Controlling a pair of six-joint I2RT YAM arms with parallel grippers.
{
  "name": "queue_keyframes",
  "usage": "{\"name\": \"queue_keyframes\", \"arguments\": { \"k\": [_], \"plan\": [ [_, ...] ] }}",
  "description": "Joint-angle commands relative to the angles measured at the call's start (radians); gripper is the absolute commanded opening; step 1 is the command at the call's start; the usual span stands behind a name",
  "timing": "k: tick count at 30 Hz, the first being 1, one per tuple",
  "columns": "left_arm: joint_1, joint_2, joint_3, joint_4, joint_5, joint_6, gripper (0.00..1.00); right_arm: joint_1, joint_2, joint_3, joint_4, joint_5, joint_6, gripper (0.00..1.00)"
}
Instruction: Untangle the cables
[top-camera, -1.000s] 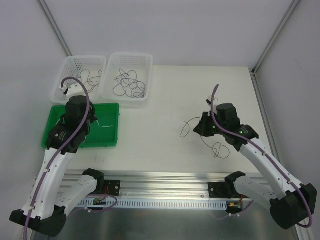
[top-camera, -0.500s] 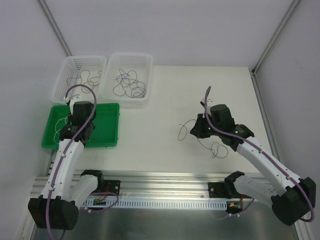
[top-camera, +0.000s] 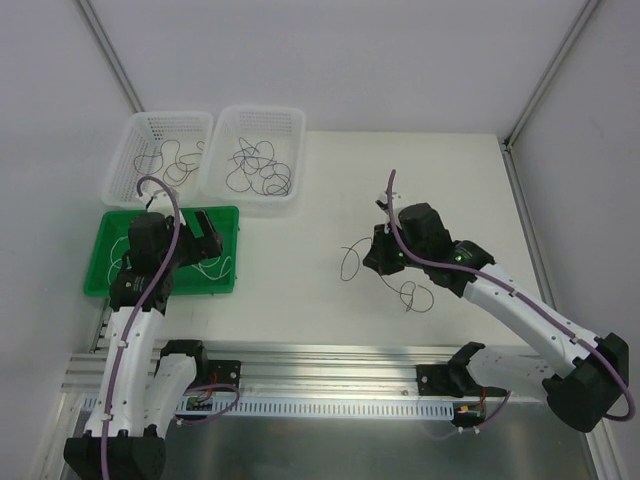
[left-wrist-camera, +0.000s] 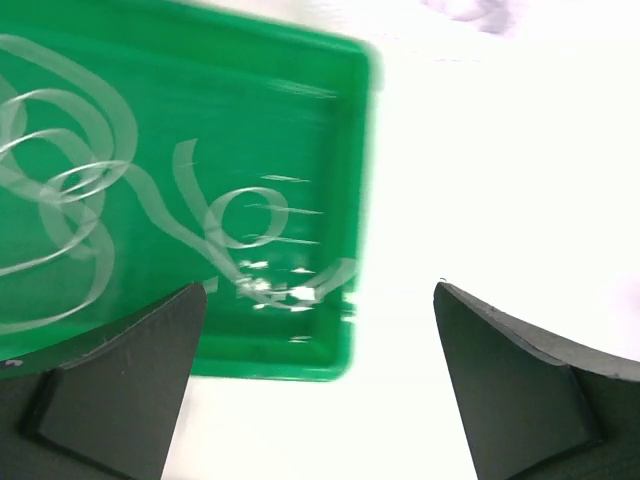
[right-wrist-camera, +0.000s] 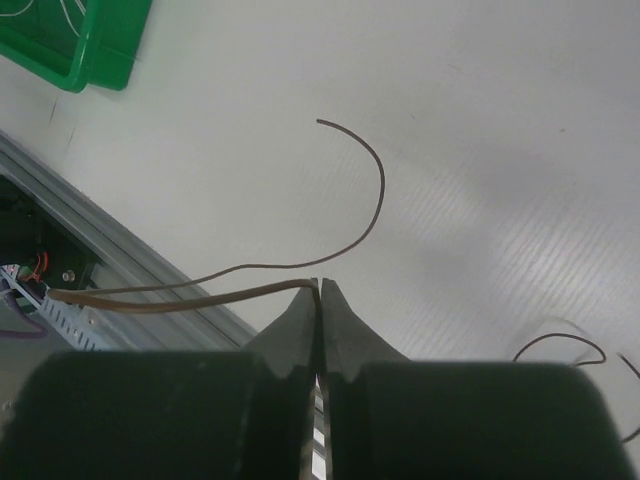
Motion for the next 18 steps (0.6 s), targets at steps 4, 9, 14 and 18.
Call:
{"name": "queue_keyframes", "arguments": {
  "k": [4, 9, 14, 18],
  "plan": [
    [-0.083, -0.127, -0.056, 0.141, 0.539, -0.011, 0.99, 0.079, 0.014, 0.082, 0.006, 0.056, -0.037, 0.01],
    [-0.275, -0.125, -0.044, 0.228, 0.612, -0.087, 0.99, 0.125, 0.054, 0.107, 0.003, 0.067, -0.043, 0.01],
    [-0.473, -0.052, -0.024, 0.328, 0.577, -0.145, 0.99, 0.177, 0.088, 0.127, 0.013, 0.087, -0.043, 0.01],
    [-0.669, 0.035, -0.013, 0.391, 0.442, -0.146, 0.96, 0.206, 0.106, 0.139, 0.019, 0.094, -0.037, 0.01]
  ]
}}
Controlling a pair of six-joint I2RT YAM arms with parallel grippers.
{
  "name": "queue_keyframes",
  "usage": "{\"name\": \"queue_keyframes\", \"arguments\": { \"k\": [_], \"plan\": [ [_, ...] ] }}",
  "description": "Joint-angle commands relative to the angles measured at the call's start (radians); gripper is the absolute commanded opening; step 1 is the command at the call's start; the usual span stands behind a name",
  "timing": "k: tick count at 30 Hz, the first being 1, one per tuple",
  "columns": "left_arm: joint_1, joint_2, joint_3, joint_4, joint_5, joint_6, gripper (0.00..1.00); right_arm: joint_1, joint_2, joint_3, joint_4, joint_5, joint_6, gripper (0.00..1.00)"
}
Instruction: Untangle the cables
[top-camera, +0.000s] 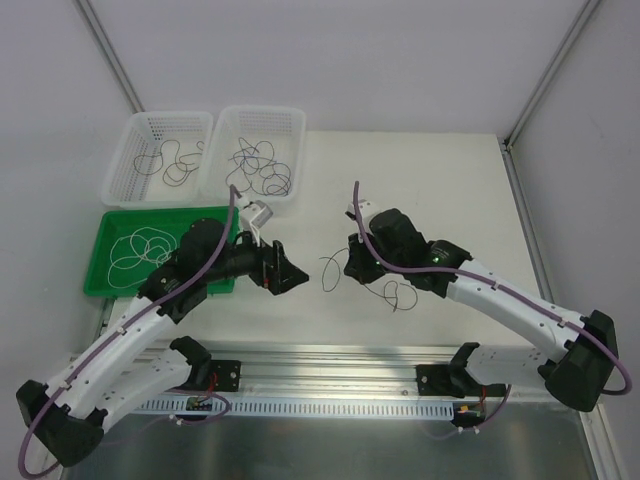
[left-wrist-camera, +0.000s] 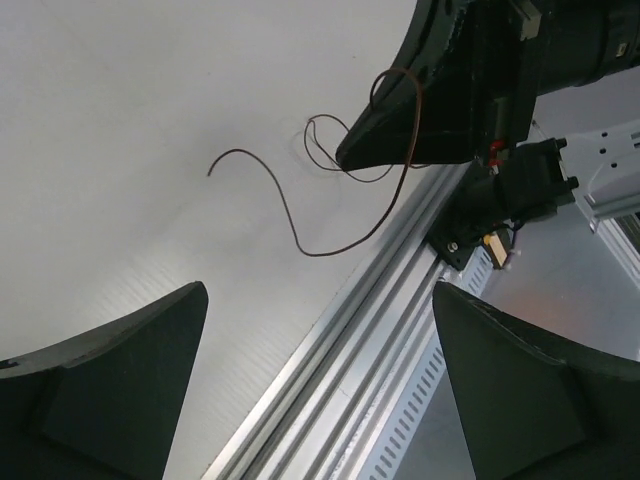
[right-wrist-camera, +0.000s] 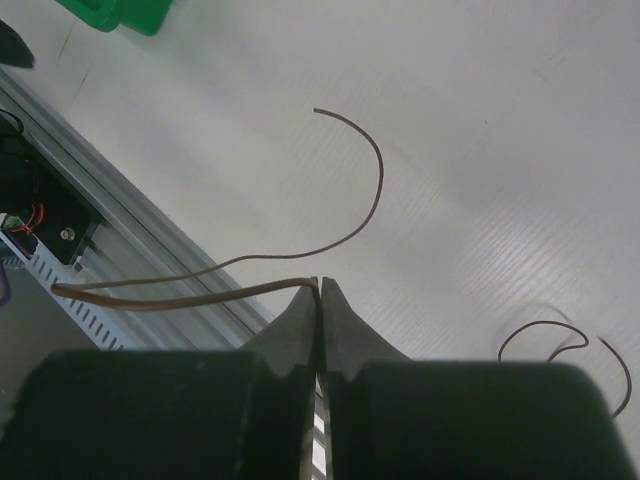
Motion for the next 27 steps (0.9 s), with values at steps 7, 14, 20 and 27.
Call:
{"name": "queue_keyframes", "arguments": {
  "k": [7, 14, 20, 27],
  "plan": [
    [-0.276, 0.186, 0.067, 0.159, -0.196, -0.017, 0.82, 0.047, 0.026, 0.063, 0.021, 0.038, -0.007, 0.01],
    [-0.330, 0.293, 0.108, 0.162, -0.300, 0.002, 0.61, 0.070, 0.033, 0.060, 0.024, 0.045, -0.007, 0.01],
    [-0.349, 0.324, 0.121, 0.168, -0.325, 0.011, 0.06, 0.080, 0.027, 0.045, 0.035, 0.044, -0.007, 0.01],
    [-0.349, 0.292, 0.122, 0.165, -0.375, 0.017, 0.00, 0.080, -0.007, 0.033, 0.019, 0.029, -0.009, 0.27]
  ]
}}
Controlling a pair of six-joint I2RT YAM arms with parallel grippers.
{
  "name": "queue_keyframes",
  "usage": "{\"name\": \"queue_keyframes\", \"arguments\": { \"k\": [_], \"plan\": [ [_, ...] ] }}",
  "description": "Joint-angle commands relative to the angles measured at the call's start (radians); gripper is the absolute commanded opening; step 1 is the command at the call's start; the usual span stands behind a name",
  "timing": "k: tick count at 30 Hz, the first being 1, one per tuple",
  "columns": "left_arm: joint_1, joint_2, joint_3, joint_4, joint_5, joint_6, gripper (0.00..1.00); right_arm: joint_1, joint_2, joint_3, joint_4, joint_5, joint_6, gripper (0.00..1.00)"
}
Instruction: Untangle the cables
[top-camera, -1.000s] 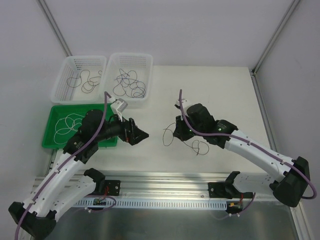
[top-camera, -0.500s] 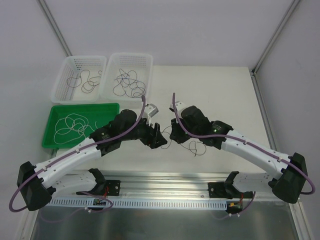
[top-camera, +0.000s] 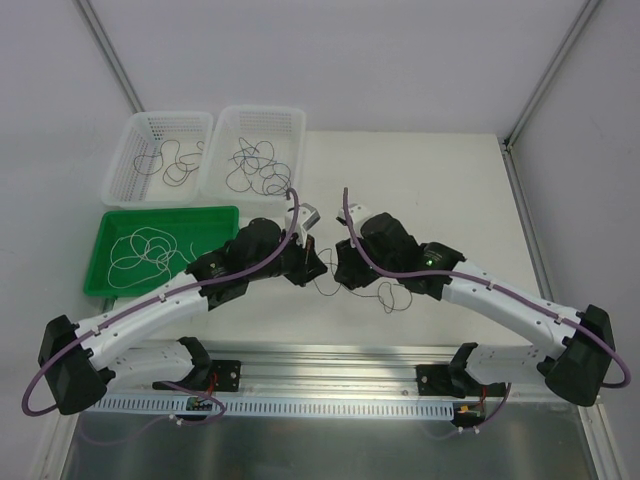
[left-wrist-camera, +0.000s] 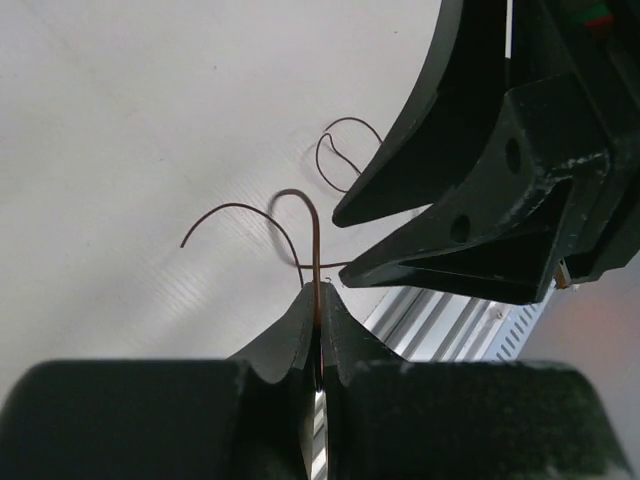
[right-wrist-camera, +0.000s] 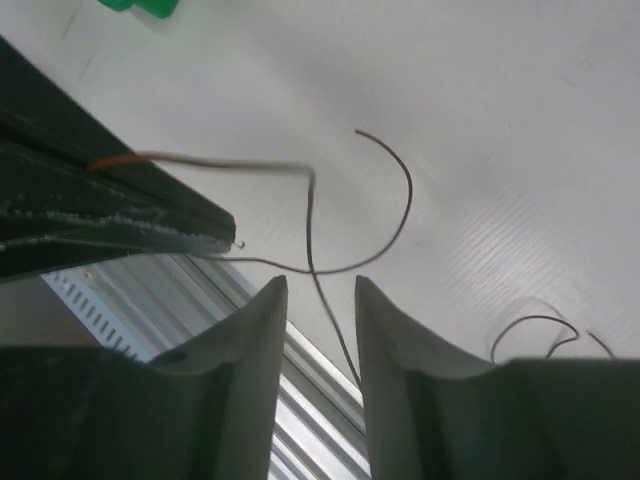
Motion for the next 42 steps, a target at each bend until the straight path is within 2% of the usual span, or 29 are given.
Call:
{"name": "queue_keyframes", "arguments": {
  "k": [1, 3, 4, 7, 10, 13, 18, 20, 24, 28, 34, 36, 42],
  "plan": [
    [-0.008, -0.039, 0.047, 0.031, -0.061, 0.016, 0.00, 0.006, -0.060, 0.019, -0.003, -0.011, -0.008, 0.41],
    [-0.008, -0.050, 0.058, 0.027, -0.077, 0.028, 0.00, 0.005, -0.090, 0.018, -0.021, -0.014, -0.009, 0.53],
    [-0.008, -0.058, 0.073, 0.024, -0.102, 0.033, 0.00, 0.006, -0.110, 0.019, -0.044, -0.014, -0.011, 0.62],
    [-0.008, -0.058, 0.130, -0.008, -0.137, 0.060, 0.00, 0.006, -0.195, 0.027, -0.107, 0.019, -0.019, 0.78],
    [-0.004, -0.040, 0.217, -0.063, -0.185, 0.100, 0.00, 0.006, -0.280, 0.029, -0.182, 0.091, -0.031, 0.89],
    [0.009, -0.029, 0.307, -0.107, -0.216, 0.140, 0.00, 0.006, -0.372, 0.018, -0.262, 0.188, -0.034, 0.95],
    [0.104, -0.015, 0.449, -0.163, -0.240, 0.183, 0.00, 0.006, -0.515, -0.043, -0.326, 0.326, -0.011, 0.99],
    [0.150, -0.012, 0.510, -0.176, -0.223, 0.195, 0.00, 0.006, -0.586, -0.085, -0.337, 0.340, -0.005, 1.00],
    [0.310, 0.014, 0.621, -0.203, -0.211, 0.212, 0.00, 0.005, -0.666, -0.145, -0.360, 0.348, 0.011, 1.00],
    [0.385, 0.063, 0.792, -0.216, -0.205, 0.244, 0.00, 0.006, -0.707, -0.192, -0.398, 0.352, 0.040, 0.97],
    [0.508, 0.186, 1.053, -0.228, -0.286, 0.315, 0.00, 0.005, -0.722, -0.235, -0.422, 0.348, 0.057, 0.97],
    [0.568, 0.256, 1.146, -0.228, -0.384, 0.346, 0.00, 0.005, -0.727, -0.243, -0.422, 0.339, 0.057, 0.97],
    [0.745, 0.442, 1.323, -0.219, -0.479, 0.327, 0.00, 0.005, -0.735, -0.249, -0.422, 0.311, 0.047, 0.97]
  ]
}}
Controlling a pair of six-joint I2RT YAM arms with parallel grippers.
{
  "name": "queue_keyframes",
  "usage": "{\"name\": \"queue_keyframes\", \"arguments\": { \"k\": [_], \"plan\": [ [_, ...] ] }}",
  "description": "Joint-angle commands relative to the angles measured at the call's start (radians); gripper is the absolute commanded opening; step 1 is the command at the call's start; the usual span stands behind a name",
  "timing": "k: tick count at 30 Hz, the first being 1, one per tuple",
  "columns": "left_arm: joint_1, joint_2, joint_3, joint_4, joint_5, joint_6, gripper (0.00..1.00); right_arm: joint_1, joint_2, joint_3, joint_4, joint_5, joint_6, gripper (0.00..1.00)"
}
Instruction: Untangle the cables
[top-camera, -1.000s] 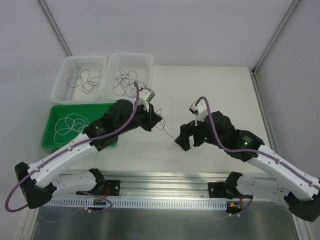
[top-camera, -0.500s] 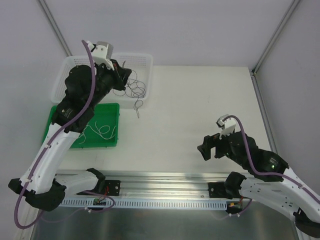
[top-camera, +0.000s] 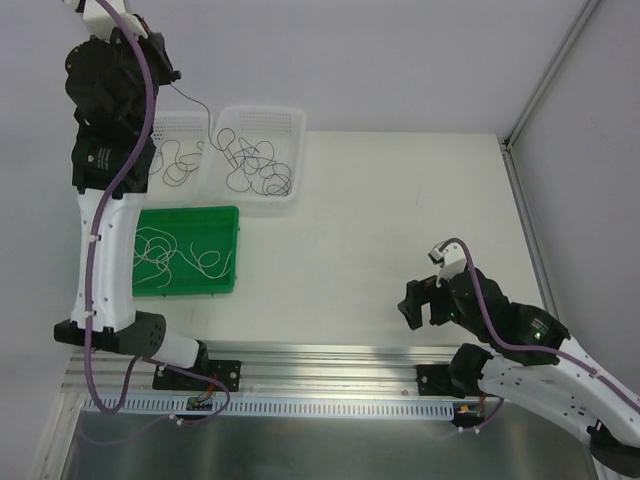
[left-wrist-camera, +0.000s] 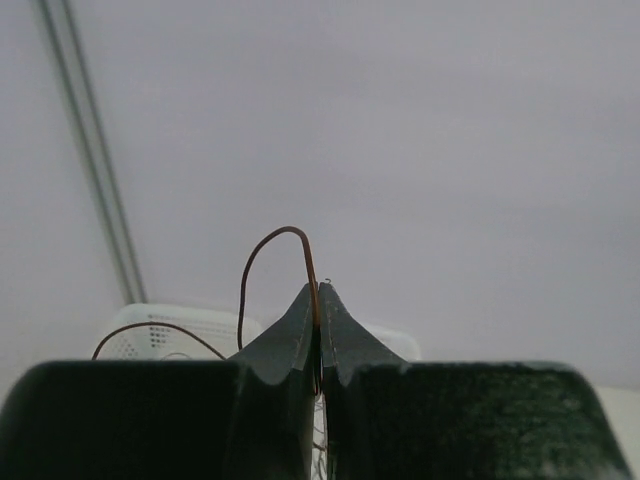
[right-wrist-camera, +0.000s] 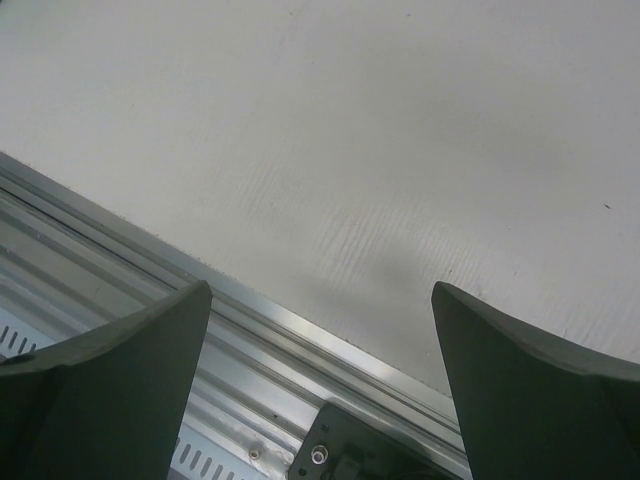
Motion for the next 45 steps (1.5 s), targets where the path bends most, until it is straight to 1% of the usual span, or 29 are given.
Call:
{"name": "queue_keyframes", "arguments": {
  "k": [1, 3, 7, 10, 14, 18, 20, 22, 23, 24, 28, 30, 31, 32, 35, 36, 38, 39, 41, 42, 43, 44, 45],
  "plan": [
    [0.079, 0.106, 0.078, 0.010, -0.088, 0.000, 0.00, 0.002, -0.016, -0.001, -0.008, -0.014, 0.007, 0.97],
    [0.134, 0.164, 0.099, 0.021, -0.105, -0.011, 0.00, 0.004, -0.021, -0.015, 0.004, -0.025, -0.003, 0.97],
    [0.209, 0.242, 0.116, 0.071, -0.127, -0.045, 0.00, 0.004, -0.022, -0.055, 0.021, -0.035, -0.013, 0.97],
    [0.252, 0.288, 0.124, 0.093, -0.076, -0.077, 0.00, 0.004, -0.013, -0.061, 0.031, -0.066, -0.016, 0.97],
    [0.279, 0.339, 0.135, 0.128, -0.072, -0.080, 0.00, 0.004, -0.001, -0.069, 0.045, -0.053, -0.023, 0.97],
    [0.314, 0.405, 0.078, 0.186, -0.073, -0.079, 0.00, 0.004, 0.007, -0.072, 0.045, -0.008, -0.022, 0.97],
    [0.325, 0.429, 0.054, 0.189, -0.067, -0.079, 0.02, 0.002, 0.007, -0.071, 0.045, -0.006, -0.022, 0.97],
    [0.328, 0.466, 0.009, 0.189, -0.068, -0.077, 0.09, 0.002, 0.002, -0.075, 0.045, -0.003, -0.019, 0.97],
    [0.332, 0.474, -0.014, 0.188, -0.073, -0.082, 0.10, 0.004, 0.001, -0.075, 0.045, 0.000, -0.017, 0.97],
    [0.335, 0.491, -0.061, 0.188, -0.078, -0.088, 0.11, 0.002, -0.002, -0.074, 0.045, 0.001, -0.019, 0.97],
    [0.351, 0.522, -0.166, 0.186, -0.079, -0.143, 0.12, 0.004, -0.004, -0.071, 0.041, 0.006, -0.019, 0.97],
    [0.360, 0.537, -0.207, 0.186, -0.079, -0.155, 0.22, 0.004, -0.004, -0.072, 0.038, 0.000, -0.017, 0.97],
    [0.360, 0.537, -0.218, 0.186, -0.081, -0.163, 0.29, 0.004, -0.004, -0.069, 0.038, -0.003, -0.017, 0.97],
    [0.362, 0.537, -0.236, 0.186, -0.079, -0.165, 0.41, 0.004, -0.007, -0.069, 0.036, -0.002, -0.017, 0.97],
    [0.365, 0.509, -0.270, 0.185, -0.070, -0.178, 0.56, 0.004, -0.019, -0.063, 0.028, -0.002, -0.013, 0.97],
    [0.365, 0.497, -0.278, 0.185, -0.061, -0.181, 0.64, 0.004, -0.024, -0.060, 0.022, -0.002, -0.010, 0.97],
    [0.365, 0.448, -0.311, 0.185, -0.021, -0.201, 0.70, 0.004, -0.040, -0.054, 0.013, 0.003, -0.005, 0.97],
    [0.365, 0.425, -0.328, 0.185, -0.004, -0.223, 0.76, 0.004, -0.047, -0.049, 0.009, 0.004, -0.002, 0.97],
    [0.362, 0.350, -0.391, 0.186, 0.045, -0.247, 0.84, 0.004, -0.056, -0.041, -0.010, 0.030, 0.004, 0.97],
    [0.362, 0.322, -0.416, 0.183, 0.062, -0.269, 0.93, 0.004, -0.056, -0.034, -0.019, 0.046, 0.007, 0.97],
    [0.362, 0.292, -0.442, 0.183, 0.082, -0.281, 0.97, 0.004, -0.054, -0.020, -0.028, 0.076, 0.012, 0.97],
    [0.362, 0.228, -0.501, 0.183, 0.100, -0.295, 0.99, 0.002, -0.051, -0.009, -0.050, 0.092, 0.016, 0.97],
    [0.362, 0.194, -0.532, 0.177, 0.149, -0.312, 0.99, 0.004, -0.042, 0.001, -0.059, 0.102, 0.018, 0.97]
  ]
}}
